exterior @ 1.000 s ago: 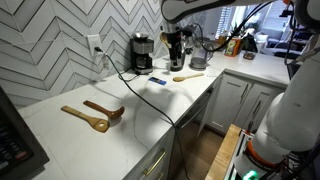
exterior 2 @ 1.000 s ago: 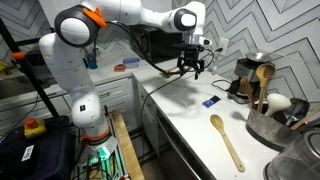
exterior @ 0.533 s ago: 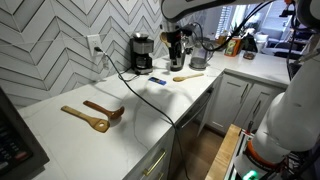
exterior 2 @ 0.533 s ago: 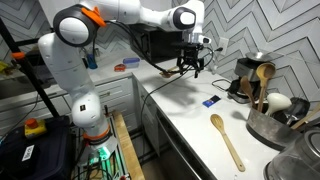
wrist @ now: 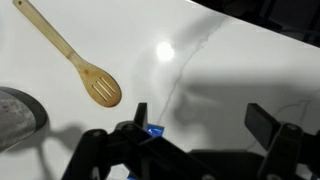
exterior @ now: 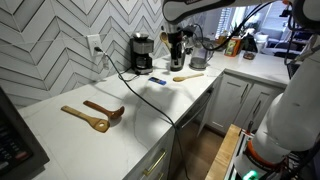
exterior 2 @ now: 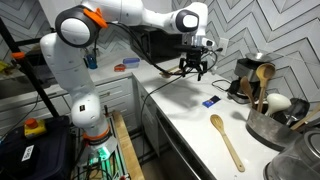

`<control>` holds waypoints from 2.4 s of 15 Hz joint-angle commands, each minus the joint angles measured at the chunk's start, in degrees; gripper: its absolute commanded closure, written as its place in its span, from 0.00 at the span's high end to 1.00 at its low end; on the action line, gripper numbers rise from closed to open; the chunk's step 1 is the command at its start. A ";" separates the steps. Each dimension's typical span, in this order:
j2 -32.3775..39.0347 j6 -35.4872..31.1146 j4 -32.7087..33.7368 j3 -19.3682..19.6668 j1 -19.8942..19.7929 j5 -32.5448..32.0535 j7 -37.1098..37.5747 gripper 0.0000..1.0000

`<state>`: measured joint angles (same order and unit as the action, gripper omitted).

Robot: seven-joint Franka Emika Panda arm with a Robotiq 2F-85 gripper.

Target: Move the wooden spoon from the counter to the utensil holder

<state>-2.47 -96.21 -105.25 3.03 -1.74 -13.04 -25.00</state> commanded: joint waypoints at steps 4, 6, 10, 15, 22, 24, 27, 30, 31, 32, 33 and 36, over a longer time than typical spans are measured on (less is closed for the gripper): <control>2.09 -5.90 -1.06 2.74 -2.97 -1.14 -11.52 1.00; 2.98 -7.98 -1.48 3.63 -4.08 -1.49 -16.29 1.00; 5.02 -12.96 -2.35 5.45 -6.52 -1.17 -25.21 1.00; 5.94 -12.71 -1.36 5.51 -7.16 -0.56 -24.88 1.00; 12.52 -13.62 2.98 6.83 -8.87 -2.22 -27.08 1.00; 14.88 -14.04 4.42 7.01 -9.89 -2.39 -29.67 1.00; 17.58 -14.67 6.13 6.99 -11.14 -2.42 -31.25 1.00; 19.76 -14.66 7.43 6.81 -11.71 -2.64 -32.12 1.00; 20.86 -14.56 8.14 7.02 -11.79 -3.07 -31.18 1.00; 21.72 -14.46 8.63 7.06 -12.03 -2.97 -31.00 1.00; 22.29 -14.33 8.91 6.98 -12.31 -2.62 -31.21 1.00; 23.39 -14.04 9.61 6.95 -12.94 -2.31 -30.85 1.00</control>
<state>18.89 -110.36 -97.51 10.10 -13.61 -14.82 -55.69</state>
